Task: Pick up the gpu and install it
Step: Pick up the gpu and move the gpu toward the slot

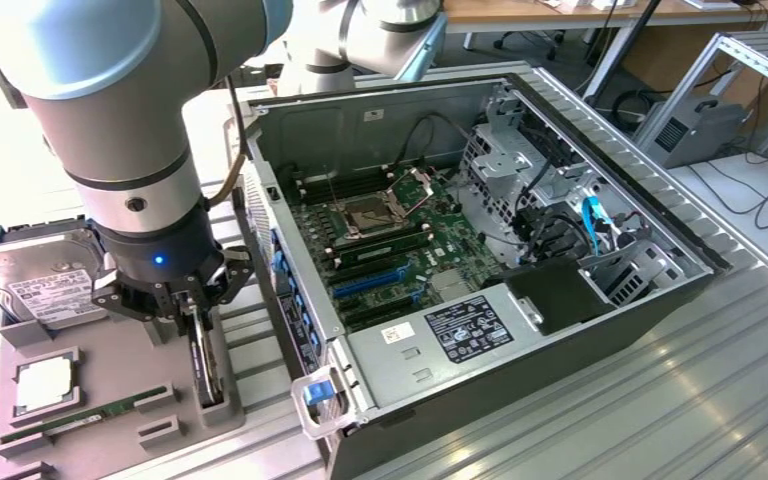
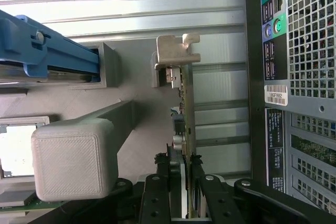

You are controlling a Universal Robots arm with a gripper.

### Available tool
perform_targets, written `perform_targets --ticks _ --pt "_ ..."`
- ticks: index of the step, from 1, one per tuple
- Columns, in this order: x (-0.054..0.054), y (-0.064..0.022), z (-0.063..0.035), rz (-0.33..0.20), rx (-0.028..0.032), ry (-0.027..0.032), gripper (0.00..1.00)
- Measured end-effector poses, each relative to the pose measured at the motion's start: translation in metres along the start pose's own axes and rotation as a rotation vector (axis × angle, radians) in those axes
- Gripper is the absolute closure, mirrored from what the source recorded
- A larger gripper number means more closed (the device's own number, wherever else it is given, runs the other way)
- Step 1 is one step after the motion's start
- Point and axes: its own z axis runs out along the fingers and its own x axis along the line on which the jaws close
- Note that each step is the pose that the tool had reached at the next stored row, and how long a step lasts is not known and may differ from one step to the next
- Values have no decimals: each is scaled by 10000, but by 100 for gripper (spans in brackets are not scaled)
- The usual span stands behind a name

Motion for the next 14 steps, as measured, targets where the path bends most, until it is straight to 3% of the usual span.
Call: perform_targets --ticks 14 --pt "-1 0 -31 0 0 0 73"
